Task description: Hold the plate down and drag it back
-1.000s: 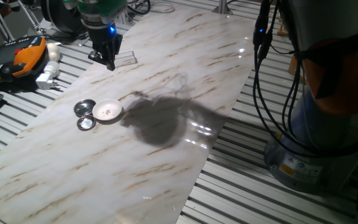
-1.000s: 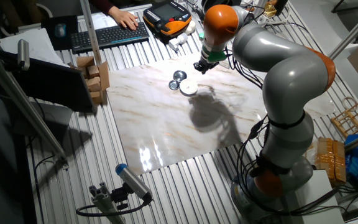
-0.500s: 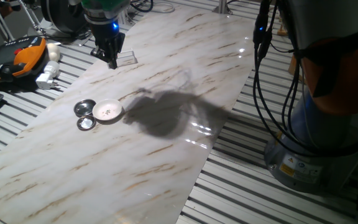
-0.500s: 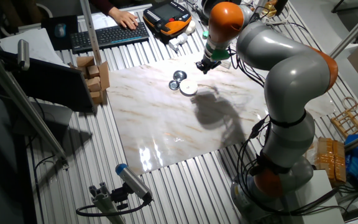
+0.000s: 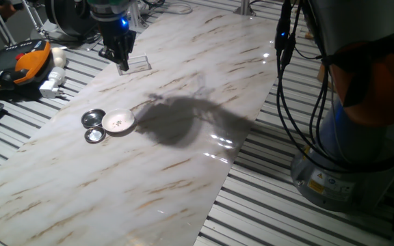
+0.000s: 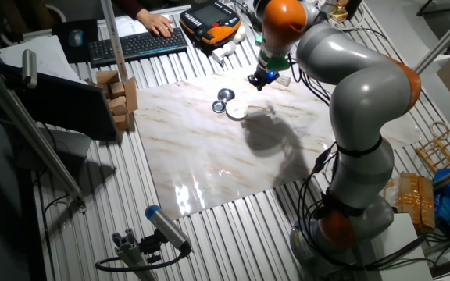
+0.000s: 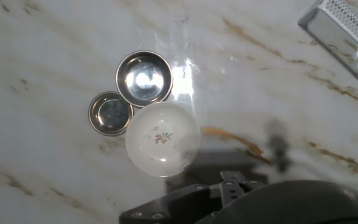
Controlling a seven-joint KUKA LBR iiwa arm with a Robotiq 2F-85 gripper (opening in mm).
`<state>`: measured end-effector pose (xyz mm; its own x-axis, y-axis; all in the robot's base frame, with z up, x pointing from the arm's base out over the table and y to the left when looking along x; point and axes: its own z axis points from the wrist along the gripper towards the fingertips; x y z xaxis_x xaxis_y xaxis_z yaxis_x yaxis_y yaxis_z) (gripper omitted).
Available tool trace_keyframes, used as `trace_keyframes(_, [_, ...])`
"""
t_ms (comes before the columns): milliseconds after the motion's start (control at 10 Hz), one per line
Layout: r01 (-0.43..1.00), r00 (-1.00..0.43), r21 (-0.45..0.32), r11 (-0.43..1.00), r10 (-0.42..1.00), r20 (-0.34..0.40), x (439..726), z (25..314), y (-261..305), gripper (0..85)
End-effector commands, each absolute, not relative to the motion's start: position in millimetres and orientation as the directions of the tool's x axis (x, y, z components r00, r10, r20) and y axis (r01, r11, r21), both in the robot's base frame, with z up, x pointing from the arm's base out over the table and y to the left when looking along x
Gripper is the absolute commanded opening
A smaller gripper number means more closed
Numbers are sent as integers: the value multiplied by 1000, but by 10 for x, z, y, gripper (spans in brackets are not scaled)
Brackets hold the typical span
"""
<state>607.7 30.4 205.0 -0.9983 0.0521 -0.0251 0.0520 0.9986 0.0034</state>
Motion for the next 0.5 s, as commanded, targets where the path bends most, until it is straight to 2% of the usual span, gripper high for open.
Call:
trace_keyframes(0, [58,-998,3,998,58,-25,6077,2051,309,0])
trace_keyframes(400, [64,-998,21,998,64,-22,6058,2055,309,0])
